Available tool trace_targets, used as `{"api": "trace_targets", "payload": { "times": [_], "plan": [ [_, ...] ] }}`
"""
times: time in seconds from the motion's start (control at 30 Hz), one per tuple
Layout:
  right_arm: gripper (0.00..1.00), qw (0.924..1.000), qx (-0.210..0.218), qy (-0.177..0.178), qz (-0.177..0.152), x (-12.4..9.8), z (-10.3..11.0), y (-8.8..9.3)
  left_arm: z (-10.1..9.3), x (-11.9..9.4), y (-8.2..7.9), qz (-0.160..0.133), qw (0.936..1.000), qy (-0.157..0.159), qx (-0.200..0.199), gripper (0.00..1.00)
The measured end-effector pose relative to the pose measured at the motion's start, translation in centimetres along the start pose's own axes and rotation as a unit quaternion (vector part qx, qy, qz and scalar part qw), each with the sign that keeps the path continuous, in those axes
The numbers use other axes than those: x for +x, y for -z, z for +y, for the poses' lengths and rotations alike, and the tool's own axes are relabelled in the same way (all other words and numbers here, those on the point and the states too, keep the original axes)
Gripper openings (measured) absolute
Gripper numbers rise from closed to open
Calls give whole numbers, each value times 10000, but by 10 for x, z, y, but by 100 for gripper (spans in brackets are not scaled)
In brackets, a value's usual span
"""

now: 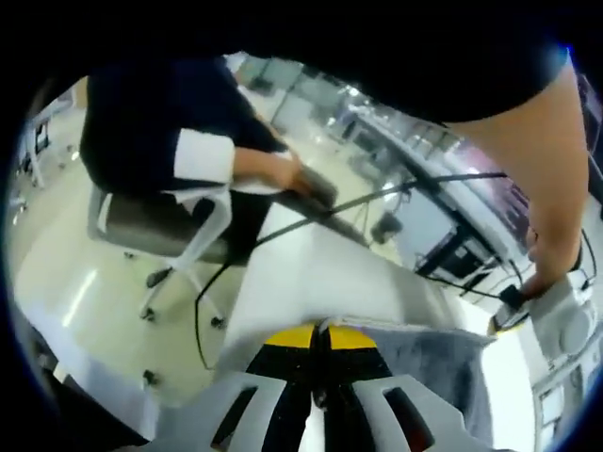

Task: Open the folded towel by lifting each exposed corner and separating the folded layers until the towel lies flat within the target outline without major curled edges

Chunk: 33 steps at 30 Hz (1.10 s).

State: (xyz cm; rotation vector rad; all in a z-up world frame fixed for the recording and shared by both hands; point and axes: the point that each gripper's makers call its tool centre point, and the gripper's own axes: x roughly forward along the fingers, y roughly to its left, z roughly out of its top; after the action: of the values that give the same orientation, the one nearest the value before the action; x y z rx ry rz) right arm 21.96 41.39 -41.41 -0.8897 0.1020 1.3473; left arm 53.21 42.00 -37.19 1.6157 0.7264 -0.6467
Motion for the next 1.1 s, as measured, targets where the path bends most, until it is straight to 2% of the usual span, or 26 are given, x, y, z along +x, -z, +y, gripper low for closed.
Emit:
{"api": "trace_targets", "payload": {
  "times": [0.23, 0.3, 0.4, 0.43, 0.5, 0.57, 0.6, 0.63, 0.7, 0.73, 0.8, 0.83, 0.87, 0.9, 0.93, 1.0, 1.03, 1.07, 1.1],
  "plan": [
    [1, 9999, -58, -30, -100, 0, 4, -6, 1, -10, 2, 49, 9999, -96, -83, 9],
    [4, 9999, -15, -45, -123, -1, 3, -7, 3, -12, 4, 61, 9998, -146, -119, 9],
    [14, 9996, 104, -110, -227, -4, 5, -12, 4, -14, 6, 83, 9996, -185, -202, 10],
    [16, 9995, 149, -134, -255, -6, 6, -14, 3, -15, 4, 0, 9985, -190, -520, 12],
    [18, 9988, 232, -215, -382, -11, 9, -20, 0, -17, 2, -87, 9971, -117, -743, 16],
    [24, 9979, 333, -248, -496, -19, 10, -24, -1, -19, 1, -148, 9941, -90, -1071, 21],
    [27, 9975, 343, -269, -562, -24, 11, -26, -7, -22, -1, -210, 9899, 75, -1397, 24],
    [34, 9971, 365, -288, -610, -27, 11, -27, -16, -25, -12, -481, 9799, 395, -1893, 27],
    [47, 9956, 538, -374, -672, -36, 14, -29, -17, -31, -29, -980, 9621, 534, -2488, 35],
    [54, 9945, 582, -468, -735, -40, 17, -32, -17, -33, -31, -1036, 9586, 550, -2594, 40],
    [69, 9936, 612, -598, -741, -50, 21, -33, -11, -40, -40, -1296, 9367, 497, -3215, 54],
    [76, 9934, 603, -615, -757, -55, 21, -33, -10, -44, -41, -1258, 9245, 524, -3559, 63],
    [83, 9931, 601, -631, -790, -60, 20, -35, -7, -46, -43, -1273, 9157, 476, -3783, 79],
    [92, 9928, 622, -634, -807, -63, 19, -35, 0, -48, -47, -1415, 9088, 329, -3912, 90],
    [97, 9923, 663, -612, -851, -68, 16, -37, 3, -51, -52, -1524, 9015, 266, -4041, 98],
    [99, 9916, 741, -502, -938, -81, 3, -37, 7, -58, -58, -1682, 8860, 213, -4316, 98],
    [99, 9913, 790, -420, -962, -88, -6, -36, 11, -58, -55, -1671, 8698, 173, -4639, 100],
    [99, 9909, 863, -307, -986, -95, -16, -35, 14, -57, -50, -1598, 8658, 89, -4740, 100],
    [99, 9902, 937, -221, -1008, -102, -26, -33, 15, -57, -47, -1558, 8652, 39, -4766, 100]
  ]
}}
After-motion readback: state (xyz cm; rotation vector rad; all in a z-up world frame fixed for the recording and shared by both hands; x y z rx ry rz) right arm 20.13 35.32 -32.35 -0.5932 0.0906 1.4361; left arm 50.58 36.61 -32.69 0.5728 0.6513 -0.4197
